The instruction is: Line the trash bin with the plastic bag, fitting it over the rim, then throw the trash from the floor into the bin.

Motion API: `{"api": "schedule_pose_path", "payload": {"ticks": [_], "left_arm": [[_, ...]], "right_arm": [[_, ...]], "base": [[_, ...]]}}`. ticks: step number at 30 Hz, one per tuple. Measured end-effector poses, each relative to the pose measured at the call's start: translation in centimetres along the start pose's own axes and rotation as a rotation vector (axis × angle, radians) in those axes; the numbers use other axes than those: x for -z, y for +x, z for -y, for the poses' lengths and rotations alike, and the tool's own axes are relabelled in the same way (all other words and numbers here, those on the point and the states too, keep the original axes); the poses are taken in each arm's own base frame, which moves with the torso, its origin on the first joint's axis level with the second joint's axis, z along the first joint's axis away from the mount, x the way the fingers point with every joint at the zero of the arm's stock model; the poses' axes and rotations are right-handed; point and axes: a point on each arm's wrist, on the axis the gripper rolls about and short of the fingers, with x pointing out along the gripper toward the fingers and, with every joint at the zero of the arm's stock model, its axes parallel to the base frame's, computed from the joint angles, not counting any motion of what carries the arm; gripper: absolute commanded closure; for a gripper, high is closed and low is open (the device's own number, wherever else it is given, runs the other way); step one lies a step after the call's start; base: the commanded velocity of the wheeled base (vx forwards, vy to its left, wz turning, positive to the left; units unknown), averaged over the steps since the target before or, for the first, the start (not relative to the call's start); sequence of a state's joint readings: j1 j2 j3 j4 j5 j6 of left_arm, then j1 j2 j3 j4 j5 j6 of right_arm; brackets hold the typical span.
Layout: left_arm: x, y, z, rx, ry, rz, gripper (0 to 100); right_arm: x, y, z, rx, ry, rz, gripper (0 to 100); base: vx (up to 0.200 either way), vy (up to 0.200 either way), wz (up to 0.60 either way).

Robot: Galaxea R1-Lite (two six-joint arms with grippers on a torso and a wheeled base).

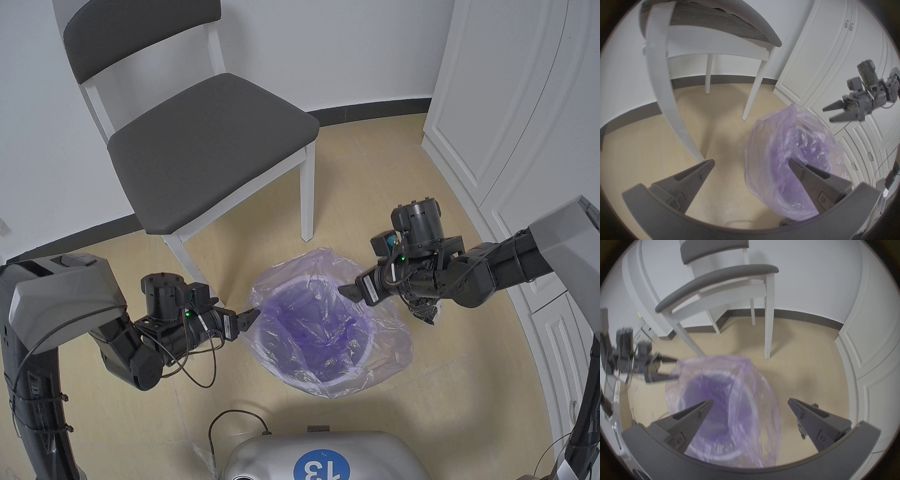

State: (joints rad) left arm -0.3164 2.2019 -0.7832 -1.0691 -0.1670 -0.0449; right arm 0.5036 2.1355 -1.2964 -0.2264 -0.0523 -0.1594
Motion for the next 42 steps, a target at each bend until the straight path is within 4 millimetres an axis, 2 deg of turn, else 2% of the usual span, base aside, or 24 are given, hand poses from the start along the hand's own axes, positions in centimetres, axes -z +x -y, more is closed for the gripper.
{"api": "schedule_pose_path", "payload": {"ticks": [7, 14, 20, 26, 32, 37, 42], "left_arm": [[-4.4, 1.0, 1.2, 0.025, 0.057, 0.022, 0], [-6.3, 1.2, 1.7, 0.028, 0.121, 0.028, 0], [-4.7, -0.8, 0.9, -0.005, 0.150, -0.045, 0], [-2.2, -3.5, -1.4, -0.069, 0.181, -0.141, 0], [-0.6, -4.0, -3.2, -0.108, 0.154, -0.185, 0], [-0.7, -4.4, -3.4, -0.112, 0.117, -0.136, 0], [-2.2, -5.1, -1.5, -0.047, 0.097, -0.067, 0]], "right_arm": [[2.2, -1.0, 0.3, 0.005, -0.050, -0.076, 0], [2.6, -0.7, 0.6, 0.015, -0.048, -0.070, 0], [2.7, -0.6, 0.6, 0.018, -0.049, -0.066, 0], [2.7, -0.6, 0.6, 0.019, -0.050, -0.059, 0], [2.7, -0.5, 0.4, 0.017, -0.051, -0.059, 0], [2.7, -0.6, 0.4, 0.016, -0.050, -0.058, 0], [2.5, -0.5, 0.5, 0.021, -0.046, -0.050, 0]], "base": [[0.000, 0.000, 0.00], [0.000, 0.000, 0.00], [0.000, 0.000, 0.00], [0.000, 0.000, 0.00], [0.000, 0.000, 0.00], [0.000, 0.000, 0.00], [0.000, 0.000, 0.00]]}}
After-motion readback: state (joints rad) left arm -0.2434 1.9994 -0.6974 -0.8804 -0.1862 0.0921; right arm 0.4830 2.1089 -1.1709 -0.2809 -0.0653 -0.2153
